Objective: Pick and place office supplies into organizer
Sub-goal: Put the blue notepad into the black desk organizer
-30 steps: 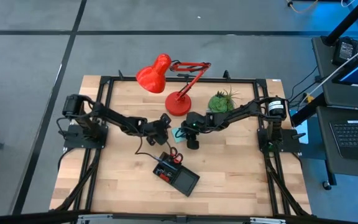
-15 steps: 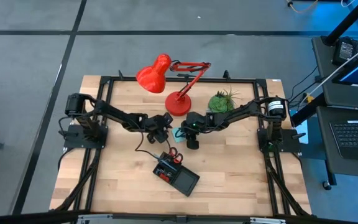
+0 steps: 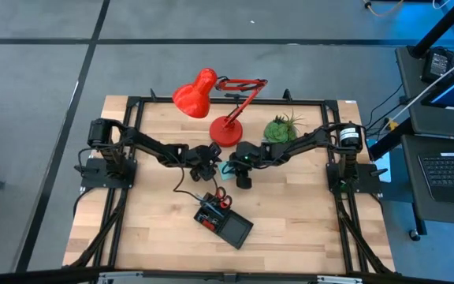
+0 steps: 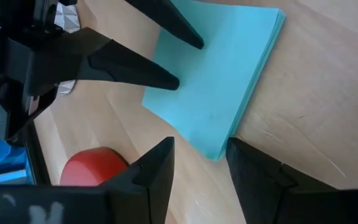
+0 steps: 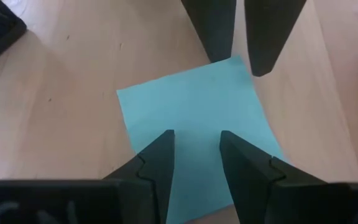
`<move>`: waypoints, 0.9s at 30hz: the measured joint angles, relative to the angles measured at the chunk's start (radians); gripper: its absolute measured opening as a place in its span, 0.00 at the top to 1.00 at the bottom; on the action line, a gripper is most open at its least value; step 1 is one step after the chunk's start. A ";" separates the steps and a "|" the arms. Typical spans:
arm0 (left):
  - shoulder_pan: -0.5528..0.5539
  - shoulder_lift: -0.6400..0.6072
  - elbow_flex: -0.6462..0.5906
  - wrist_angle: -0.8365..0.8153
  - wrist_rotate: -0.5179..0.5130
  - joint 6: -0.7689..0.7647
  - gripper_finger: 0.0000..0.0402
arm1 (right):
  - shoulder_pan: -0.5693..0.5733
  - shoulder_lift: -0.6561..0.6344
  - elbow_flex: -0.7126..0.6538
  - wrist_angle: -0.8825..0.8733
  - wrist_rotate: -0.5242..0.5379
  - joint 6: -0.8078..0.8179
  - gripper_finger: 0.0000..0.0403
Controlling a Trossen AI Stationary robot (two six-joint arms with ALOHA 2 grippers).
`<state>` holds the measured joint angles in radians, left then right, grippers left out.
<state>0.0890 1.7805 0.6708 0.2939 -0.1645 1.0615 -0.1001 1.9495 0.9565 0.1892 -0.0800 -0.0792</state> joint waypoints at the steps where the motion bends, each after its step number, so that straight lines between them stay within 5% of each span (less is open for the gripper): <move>1: 0.000 0.000 0.000 0.000 0.005 0.000 0.63 | 0.000 0.000 0.000 0.002 0.000 0.000 0.67; 27: 0.001 0.001 -0.002 -0.001 0.012 0.043 0.63 | -0.003 0.000 0.001 0.026 0.007 -0.077 0.67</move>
<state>0.0898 1.7817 0.6689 0.2924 -0.1524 1.1042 -0.1033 1.9499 0.9577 0.2155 -0.0730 -0.1564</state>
